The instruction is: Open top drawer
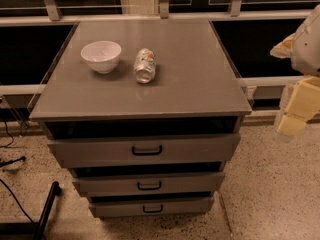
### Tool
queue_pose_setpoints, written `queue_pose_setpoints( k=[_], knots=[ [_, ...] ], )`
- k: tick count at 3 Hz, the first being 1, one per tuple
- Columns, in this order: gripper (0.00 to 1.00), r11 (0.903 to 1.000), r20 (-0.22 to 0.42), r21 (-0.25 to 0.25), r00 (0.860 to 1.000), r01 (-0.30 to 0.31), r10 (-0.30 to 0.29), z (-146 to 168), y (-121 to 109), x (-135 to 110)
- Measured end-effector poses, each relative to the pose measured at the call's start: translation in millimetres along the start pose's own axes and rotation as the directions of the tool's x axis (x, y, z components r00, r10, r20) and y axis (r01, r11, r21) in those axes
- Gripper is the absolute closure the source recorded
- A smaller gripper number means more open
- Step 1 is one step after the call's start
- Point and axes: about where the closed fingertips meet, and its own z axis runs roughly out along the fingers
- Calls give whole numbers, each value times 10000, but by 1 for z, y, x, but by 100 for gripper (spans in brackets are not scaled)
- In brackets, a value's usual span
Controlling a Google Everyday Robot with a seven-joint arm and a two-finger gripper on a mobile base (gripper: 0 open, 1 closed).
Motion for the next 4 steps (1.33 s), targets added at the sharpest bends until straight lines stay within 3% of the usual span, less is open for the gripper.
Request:
queue_pose_setpoints(
  k=[2,4],
  knots=[
    [0,9996,226,-195,9995,-226,231,17,8,-2],
    [0,9857,885,-1168,9873,-1214,1320,82,55,-3]
  ],
)
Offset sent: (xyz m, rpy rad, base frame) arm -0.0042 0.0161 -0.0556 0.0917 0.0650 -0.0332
